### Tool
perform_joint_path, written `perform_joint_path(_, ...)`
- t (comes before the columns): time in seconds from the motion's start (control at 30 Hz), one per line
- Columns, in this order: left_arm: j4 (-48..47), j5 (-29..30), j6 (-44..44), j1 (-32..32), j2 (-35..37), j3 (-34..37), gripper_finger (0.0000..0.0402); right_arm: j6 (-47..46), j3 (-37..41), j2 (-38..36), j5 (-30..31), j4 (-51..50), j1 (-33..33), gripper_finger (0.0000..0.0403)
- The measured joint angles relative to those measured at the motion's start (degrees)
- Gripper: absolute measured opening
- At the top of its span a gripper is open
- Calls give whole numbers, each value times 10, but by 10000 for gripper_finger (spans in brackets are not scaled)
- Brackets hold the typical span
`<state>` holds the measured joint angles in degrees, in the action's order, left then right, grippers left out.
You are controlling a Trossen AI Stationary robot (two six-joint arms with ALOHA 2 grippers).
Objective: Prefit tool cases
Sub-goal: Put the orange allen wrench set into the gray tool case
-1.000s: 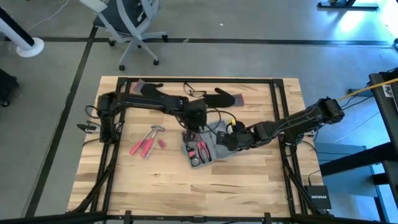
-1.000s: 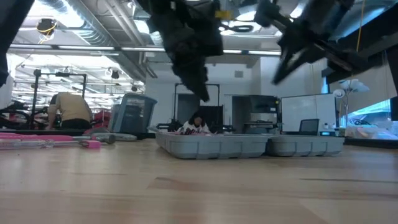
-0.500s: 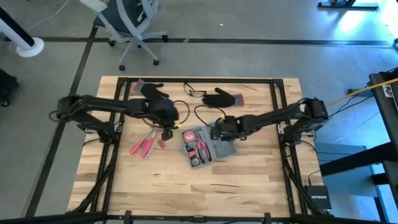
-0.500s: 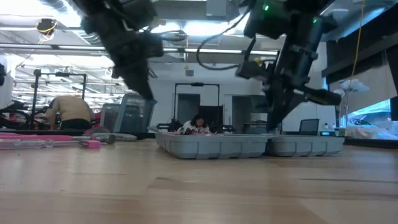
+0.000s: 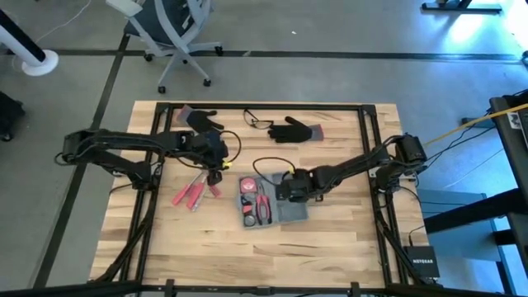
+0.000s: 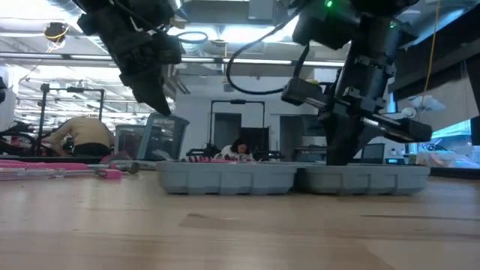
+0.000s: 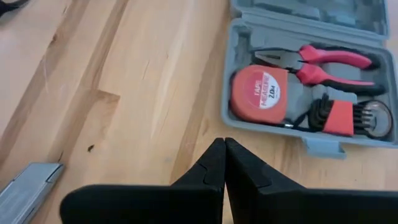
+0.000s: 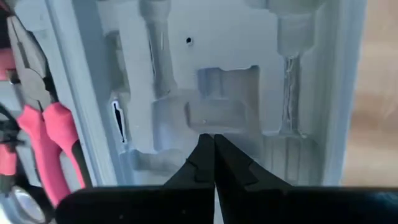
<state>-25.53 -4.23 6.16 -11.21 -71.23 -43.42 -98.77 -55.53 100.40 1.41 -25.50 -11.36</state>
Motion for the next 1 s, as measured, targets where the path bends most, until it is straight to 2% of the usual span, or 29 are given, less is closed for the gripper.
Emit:
perform_joint_path(0.2,5,-1,-4,8,4,0,0,-54,-14,0,20,24,-24,0)
perform_joint_path(0.33,13,-4,-30,12,12,0,0,-2,-70,-3,64,35,-26,0)
perform_joint_path(0.43,29,-5,-59,8,10,1,0,61,-105,4,74,52,-14,0)
perform_joint_path(0.57,76,-21,-51,2,9,36,0,139,-159,43,42,64,7,0)
perform_joint_path(0.7,117,-33,2,9,9,88,0,195,-222,107,6,71,10,0)
perform_joint_path(0.87,187,-33,56,24,9,147,0,227,-288,176,-50,85,8,0)
perform_joint_path(1.0,241,-33,82,31,8,184,0,229,-303,208,-56,90,9,0)
